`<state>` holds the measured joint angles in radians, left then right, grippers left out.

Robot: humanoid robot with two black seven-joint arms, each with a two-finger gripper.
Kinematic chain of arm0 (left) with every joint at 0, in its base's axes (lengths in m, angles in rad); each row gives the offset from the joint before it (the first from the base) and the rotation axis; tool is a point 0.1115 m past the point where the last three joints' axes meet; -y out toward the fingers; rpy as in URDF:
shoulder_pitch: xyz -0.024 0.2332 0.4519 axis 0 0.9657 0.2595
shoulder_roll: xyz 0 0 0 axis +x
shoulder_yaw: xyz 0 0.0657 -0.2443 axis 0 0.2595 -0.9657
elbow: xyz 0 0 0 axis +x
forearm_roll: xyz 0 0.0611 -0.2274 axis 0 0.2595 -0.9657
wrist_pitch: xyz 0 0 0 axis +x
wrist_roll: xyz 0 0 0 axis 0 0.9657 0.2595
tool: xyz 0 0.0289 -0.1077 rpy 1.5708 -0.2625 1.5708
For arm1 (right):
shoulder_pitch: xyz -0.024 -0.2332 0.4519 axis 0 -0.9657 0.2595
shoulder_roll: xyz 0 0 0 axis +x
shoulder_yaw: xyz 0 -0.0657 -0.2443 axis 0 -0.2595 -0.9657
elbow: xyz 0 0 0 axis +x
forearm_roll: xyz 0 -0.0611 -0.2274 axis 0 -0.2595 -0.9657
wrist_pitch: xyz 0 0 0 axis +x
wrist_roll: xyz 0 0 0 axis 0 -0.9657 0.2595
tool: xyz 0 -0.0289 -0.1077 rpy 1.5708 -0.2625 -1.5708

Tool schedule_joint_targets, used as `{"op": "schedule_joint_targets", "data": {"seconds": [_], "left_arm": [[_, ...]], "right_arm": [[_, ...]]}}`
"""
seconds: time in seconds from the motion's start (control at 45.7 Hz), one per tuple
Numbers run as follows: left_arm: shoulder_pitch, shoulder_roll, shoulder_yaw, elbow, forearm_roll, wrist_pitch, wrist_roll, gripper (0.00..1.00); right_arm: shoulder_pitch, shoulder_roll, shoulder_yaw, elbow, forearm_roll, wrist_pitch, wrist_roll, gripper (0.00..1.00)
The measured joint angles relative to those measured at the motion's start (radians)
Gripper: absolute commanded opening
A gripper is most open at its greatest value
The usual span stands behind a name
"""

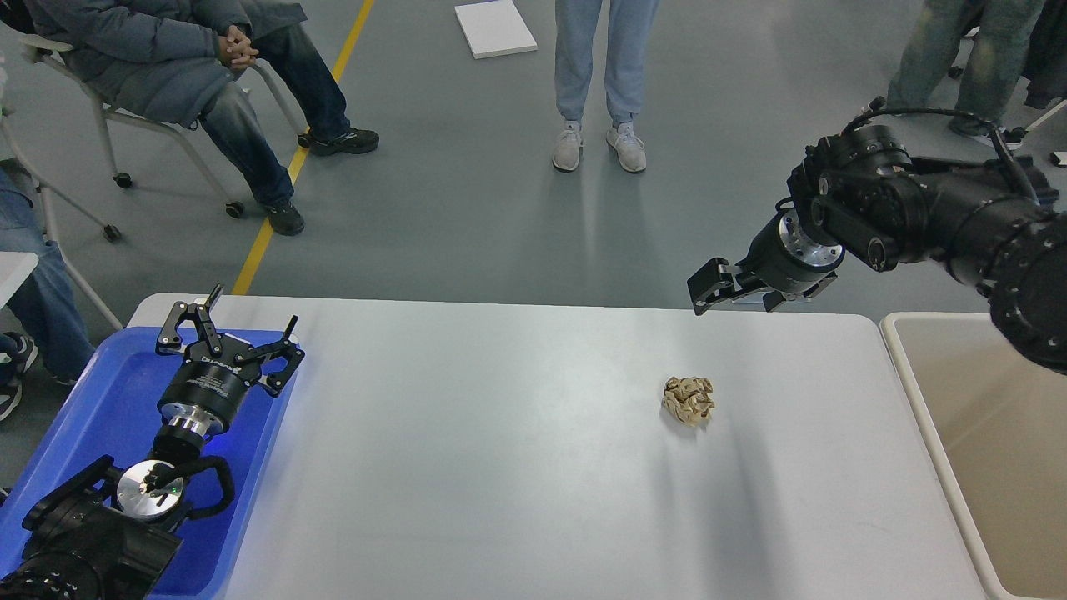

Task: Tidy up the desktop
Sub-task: 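Lower the open right gripper toward the crumpled paper ball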

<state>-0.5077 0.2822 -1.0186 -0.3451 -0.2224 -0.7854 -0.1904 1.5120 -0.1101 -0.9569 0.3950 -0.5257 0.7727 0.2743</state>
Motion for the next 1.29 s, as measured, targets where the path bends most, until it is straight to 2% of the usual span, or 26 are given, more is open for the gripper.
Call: {"op": "schedule_joint_targets", "data": {"seconds": [0.153,0.679,1.292], "left_arm": [[0.000,0.000,0.000,0.000,0.000,0.000,0.000,1.00],[0.000,0.000,0.000,0.000,0.000,0.000,0.000,1.00],[0.000,0.000,0.000,0.000,0.000,0.000,0.000,1.00]], "right_arm": [[-0.062,0.021,0.012,-0.033,0.001,-0.027,0.001,1.00],[-0.248,0.092,0.050,-0.108,0.003,-0.221,0.001,1.00],[-0.390,0.109,0.077,-0.182,0.003,-0.379,-0.001,1.00]]}}
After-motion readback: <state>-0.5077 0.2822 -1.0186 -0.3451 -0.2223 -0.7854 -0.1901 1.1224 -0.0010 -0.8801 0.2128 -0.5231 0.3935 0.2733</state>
